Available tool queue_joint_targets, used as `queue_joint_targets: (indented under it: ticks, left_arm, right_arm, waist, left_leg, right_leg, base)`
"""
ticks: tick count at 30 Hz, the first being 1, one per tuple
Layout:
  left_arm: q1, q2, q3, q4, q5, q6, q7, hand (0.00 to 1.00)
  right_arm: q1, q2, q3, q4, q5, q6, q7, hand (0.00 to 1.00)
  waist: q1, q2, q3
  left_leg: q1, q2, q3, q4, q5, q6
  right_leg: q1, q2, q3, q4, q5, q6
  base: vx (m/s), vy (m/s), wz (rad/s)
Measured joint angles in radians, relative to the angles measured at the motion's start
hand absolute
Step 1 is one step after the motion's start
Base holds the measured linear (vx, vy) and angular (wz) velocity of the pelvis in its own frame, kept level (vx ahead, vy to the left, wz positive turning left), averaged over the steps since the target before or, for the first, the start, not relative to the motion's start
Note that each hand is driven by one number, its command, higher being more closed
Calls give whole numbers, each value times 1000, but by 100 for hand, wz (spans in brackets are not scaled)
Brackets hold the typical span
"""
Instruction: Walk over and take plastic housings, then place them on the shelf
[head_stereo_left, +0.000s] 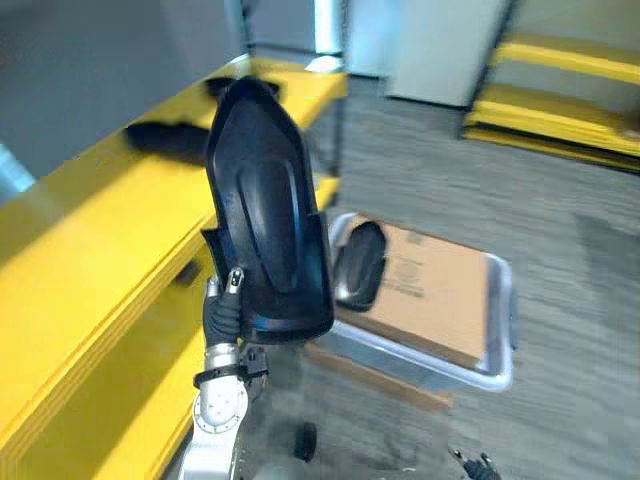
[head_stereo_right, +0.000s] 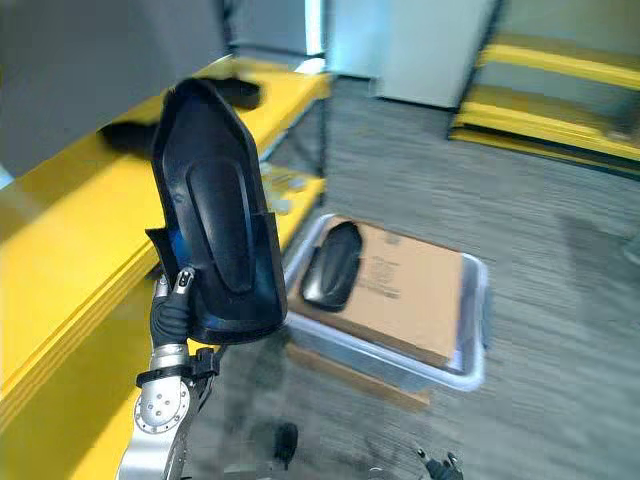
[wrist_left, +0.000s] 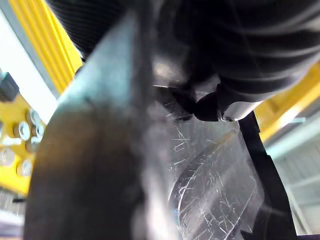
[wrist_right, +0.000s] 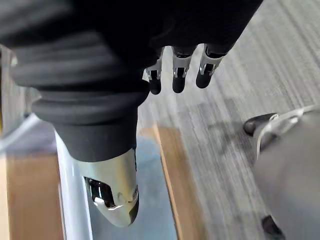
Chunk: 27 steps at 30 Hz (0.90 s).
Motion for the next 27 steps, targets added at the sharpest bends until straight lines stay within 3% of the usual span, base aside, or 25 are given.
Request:
queue_joint_targets:
  ticks: [1, 2, 3, 5, 6, 7, 8, 9, 11, 12, 14, 16, 20, 23, 24, 27]
  left_arm:
    - [0, -11, -5, 0, 0, 0, 0, 100]
    - [-1, -14, -11, 1, 0, 0, 0, 100]
    - [-3, -19, -37, 2, 0, -4, -1, 100]
    - [-16, -13, -53, 6, -1, -23, -4, 100]
    - [-36, -5, -60, 20, -3, -37, -8, 100]
    - [-59, -4, -65, 48, -11, -39, -11, 100]
    - [-73, 3, -67, 73, -13, -37, -14, 100]
    - [-79, 4, -70, 88, -13, -37, -18, 100]
    - [-89, 7, -80, 144, -19, -28, -29, 100]
    - [-90, 13, -82, 151, -19, -25, -29, 100]
    - [-98, 46, -84, 170, -19, -22, -25, 100]
    - [-106, 56, -87, 171, -19, -22, -24, 100]
    - [-149, 56, -129, 177, -19, -26, -6, 100]
    - [-147, 55, -150, 179, -19, -26, 2, 100]
    - [-145, 53, -155, 179, -18, -27, 2, 100]
    - [-140, 47, -155, 179, -19, -37, 12, 100]
  right_arm:
    - [1, -8, 2, -31, -11, -1, 1, 0]
    - [5, -10, 3, -41, -14, -1, 1, 0]
    - [17, -20, 18, -45, -23, -1, 2, 0]
    - [8, -13, 19, -40, -31, 0, 7, 0]
    - [-5, -5, 18, -32, -32, -1, 8, 0]
    - [-19, 2, 19, -3, -33, 4, 8, 0]
    - [-20, 18, 19, 5, -37, 18, 9, 0]
    - [-21, 25, 19, 10, -44, 19, 12, 0]
    - [-29, 25, 26, 20, -70, 25, 27, 0]
    - [-32, 24, 37, 21, -71, 25, 27, 0]
    - [-47, 23, 86, 21, -72, 26, 28, 0]
    - [-51, 24, 104, 21, -73, 22, 29, 0]
    - [-39, 23, 128, 21, -74, 22, 27, 0]
    - [-13, 26, 133, 16, -76, 21, 25, 0]
    - [0, 29, 133, 15, -77, 22, 26, 0]
    - [17, 43, 133, -29, -81, 22, 27, 0]
  waist:
    - [5, 15, 3]
    - [6, 31, -4]
    - [1, 13, -7]
    - [10, 7, -11]
    - [10, 11, -14]
    - [8, 10, -18]
    - [5, -9, -24]
    - [4, -18, -24]
    - [3, -20, -21]
    - [-2, -21, -20]
    - [-14, -22, -20]
    - [-28, -26, -22]
    - [-53, -24, -21]
    - [-50, -45, -23]
    - [-46, -58, -29]
    - [-21, -48, -31]
  left_leg:
    - [-19, 62, 185, 83, -30, 36]
    - [-12, 90, 257, 99, -31, 31]
    - [9, 110, 376, 109, -38, 34]
    - [-3, 118, 465, 130, -75, 23]
    - [-39, 128, 471, 210, -87, 40]
    - [-45, 92, 434, 210, -119, 31]
    - [-43, 58, 426, 201, -134, 10]
    - [-44, 41, 418, 207, -149, 13]
    - [-31, 22, 387, 283, -215, 69]
    - [-21, 21, 382, 291, -234, 61]
    - [38, 17, 360, 251, -243, 42]
    - [89, 0, 342, 205, -228, 40]
    - [145, -32, 237, 187, -222, 39]
    - [167, -64, 176, 189, -226, 33]
    - [170, -75, 149, 188, -236, 17]
    - [170, -52, 118, 173, -236, -21]
  right_leg:
    - [37, -11, -58, 26, -14, 16]
    - [62, -13, -94, 37, -24, 31]
    - [108, -34, -165, 32, -28, 46]
    - [137, -49, -218, -14, -14, 66]
    - [142, -57, -245, -21, -16, 76]
    - [145, -69, -231, -12, -26, 92]
    - [146, -83, -220, -12, -28, 82]
    - [151, -95, -220, -6, -30, 71]
    - [133, -164, -132, 175, -34, -74]
    - [109, -176, -62, 232, -47, -101]
    - [-22, -106, 249, 310, -102, -58]
    - [-86, -57, 358, 269, -120, -29]
    - [-205, 42, 523, 143, -113, -22]
    - [-223, 44, 584, 113, -66, -15]
    - [-219, 41, 575, 109, -27, -18]
    - [-181, 65, 530, 42, 28, -18]
  base:
    - [11, 73, 154]
    - [60, 44, 176]
    - [72, 30, 142]
    - [142, 118, 114]
    - [187, 188, 93]
    - [196, 216, 90]
    - [182, 187, 69]
    - [223, 196, 55]
    - [241, 179, 33]
    - [216, 159, 25]
    - [218, 117, 24]
    - [203, 73, 37]
    - [155, -11, 82]
    - [105, -113, 89]
    - [106, -168, 72]
    - [90, -162, 31]
